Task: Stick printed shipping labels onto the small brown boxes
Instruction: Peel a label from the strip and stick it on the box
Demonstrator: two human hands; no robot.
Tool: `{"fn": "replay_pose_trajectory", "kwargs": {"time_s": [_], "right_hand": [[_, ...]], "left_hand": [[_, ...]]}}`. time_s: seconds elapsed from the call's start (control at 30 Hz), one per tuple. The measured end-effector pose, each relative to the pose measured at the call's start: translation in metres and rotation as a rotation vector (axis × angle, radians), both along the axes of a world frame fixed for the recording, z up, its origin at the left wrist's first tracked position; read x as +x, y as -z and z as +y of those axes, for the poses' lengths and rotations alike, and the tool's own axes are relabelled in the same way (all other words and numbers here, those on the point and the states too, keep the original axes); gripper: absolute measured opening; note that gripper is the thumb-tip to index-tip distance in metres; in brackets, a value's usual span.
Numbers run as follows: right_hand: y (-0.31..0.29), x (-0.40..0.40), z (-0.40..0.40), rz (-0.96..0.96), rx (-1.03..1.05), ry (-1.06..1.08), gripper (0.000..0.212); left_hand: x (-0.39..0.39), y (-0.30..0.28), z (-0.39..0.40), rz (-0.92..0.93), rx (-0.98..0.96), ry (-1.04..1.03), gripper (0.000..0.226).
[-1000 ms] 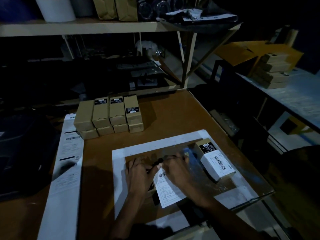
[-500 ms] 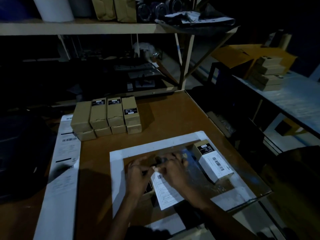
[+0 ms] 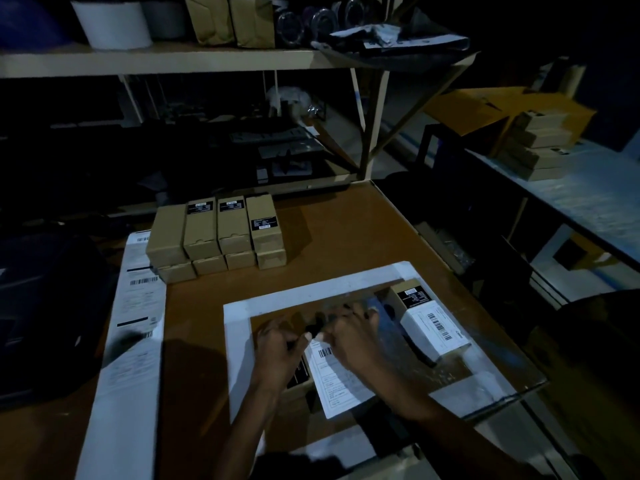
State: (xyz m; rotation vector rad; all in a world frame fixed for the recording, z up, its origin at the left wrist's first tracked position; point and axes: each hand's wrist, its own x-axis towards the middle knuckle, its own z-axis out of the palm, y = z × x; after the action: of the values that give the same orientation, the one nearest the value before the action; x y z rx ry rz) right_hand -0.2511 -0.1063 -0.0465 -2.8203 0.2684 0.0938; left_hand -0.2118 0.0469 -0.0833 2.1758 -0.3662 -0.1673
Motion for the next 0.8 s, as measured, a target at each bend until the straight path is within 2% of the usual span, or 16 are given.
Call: {"fn": "replay_pose_trajectory", "kwargs": {"time_s": [0.1,0.17,0.23,0.3,0.4,0.5,0.63,0.7,0.77,0.8], "right_hand": [[-0.002,-0.001,-0.016,0.038,-0.084,0.039,0.032],[-0.005,-0.002,-0.032,0.094,-0.060,0.083,0.040],[-0.008,-0.003,-0.041,0.115,0.002,0.113,0.041],[-0.011,-0.005,-0.038,0.079,0.008,0.106,0.035],[-0.005,-0.003,-0.016,0.025,0.035,0.019,0.025],[0.009,-0.002,0.001,-0.007,0.103,-0.046,0.028],[0.010,-0.005,-0.027,-0.044,0.063,-0.002,0.019],[0.010,-0.006,-0.045,-0.044,0.148,0.024,0.025],[0.010,-0.010,-0.053,-0.060,0.331,0.011,0.030],[0.009,-0.014,-0.055,-0.085,0.429,0.001,0.035]], "left_hand": [[0.003,0.002,0.001,-0.026,0.080,-0.012,0.044],[0.005,0.007,0.003,-0.067,0.242,-0.045,0.045],[0.005,0.005,0.005,-0.079,0.433,-0.097,0.049],[0.005,0.002,0.004,-0.080,0.504,-0.115,0.049],[0.001,-0.003,-0.004,-0.112,0.479,-0.109,0.037],[-0.001,-0.002,-0.005,-0.163,0.414,-0.086,0.030],[-0.007,-0.003,-0.001,-0.244,0.358,-0.098,0.030],[-0.013,-0.003,0.000,-0.335,0.301,-0.092,0.023],[-0.017,0.003,0.002,-0.408,0.215,-0.033,0.006],[-0.020,0.007,0.003,-0.407,0.203,0.002,0.009]]}}
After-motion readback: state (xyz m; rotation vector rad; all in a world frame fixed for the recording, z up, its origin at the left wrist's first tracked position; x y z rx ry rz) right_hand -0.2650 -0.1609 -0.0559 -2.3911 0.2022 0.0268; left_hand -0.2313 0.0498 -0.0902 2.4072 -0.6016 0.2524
